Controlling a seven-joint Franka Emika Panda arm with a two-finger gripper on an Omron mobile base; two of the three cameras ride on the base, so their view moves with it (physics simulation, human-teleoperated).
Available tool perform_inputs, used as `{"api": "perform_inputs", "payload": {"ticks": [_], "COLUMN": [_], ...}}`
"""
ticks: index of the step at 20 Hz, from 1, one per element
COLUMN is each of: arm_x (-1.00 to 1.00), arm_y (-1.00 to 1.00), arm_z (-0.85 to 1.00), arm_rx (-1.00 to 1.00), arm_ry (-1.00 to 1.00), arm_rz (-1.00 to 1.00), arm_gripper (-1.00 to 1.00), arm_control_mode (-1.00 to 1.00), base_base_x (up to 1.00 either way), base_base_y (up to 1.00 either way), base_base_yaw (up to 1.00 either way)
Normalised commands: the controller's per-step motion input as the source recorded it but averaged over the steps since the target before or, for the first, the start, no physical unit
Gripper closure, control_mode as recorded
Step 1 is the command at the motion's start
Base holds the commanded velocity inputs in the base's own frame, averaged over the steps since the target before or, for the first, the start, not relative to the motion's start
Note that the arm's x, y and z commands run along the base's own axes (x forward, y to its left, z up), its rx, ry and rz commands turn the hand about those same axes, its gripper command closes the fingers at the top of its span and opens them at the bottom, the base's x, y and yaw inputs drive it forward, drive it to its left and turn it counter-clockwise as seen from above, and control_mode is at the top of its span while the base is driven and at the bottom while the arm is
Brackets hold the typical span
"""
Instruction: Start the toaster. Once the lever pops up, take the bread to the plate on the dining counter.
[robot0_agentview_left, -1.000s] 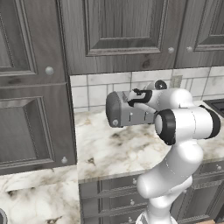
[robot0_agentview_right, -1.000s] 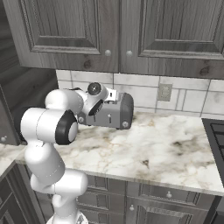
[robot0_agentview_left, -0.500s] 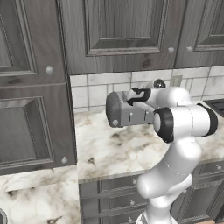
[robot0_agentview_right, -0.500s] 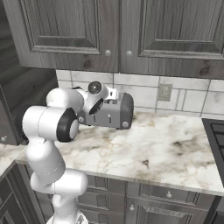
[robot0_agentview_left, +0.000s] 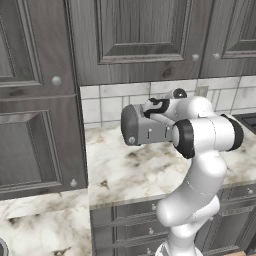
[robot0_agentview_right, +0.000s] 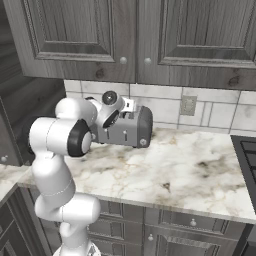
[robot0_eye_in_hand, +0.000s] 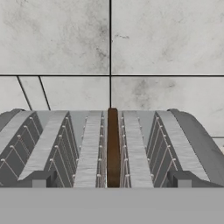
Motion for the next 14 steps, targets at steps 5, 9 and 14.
{"api": "perform_inputs", "payload": {"ticks": [5, 9, 14], "arm_x": [0.13, 0.09, 0.05], "arm_y": [0.0, 0.0, 0.0], "arm_z": [0.0, 0.0, 0.0], "arm_rx": [0.01, 0.02, 0.01], "arm_ry": [0.05, 0.09, 0.09], "arm_rz": [0.0, 0.0, 0.0], "arm_gripper": [-1.0, -1.0, -1.0], "arm_control_mode": [-1.0, -1.0, -1.0], "base_base_x": [0.0, 0.0, 0.0], "base_base_y": [0.0, 0.0, 0.0], "base_base_yaw": [0.0, 0.0, 0.0]}}
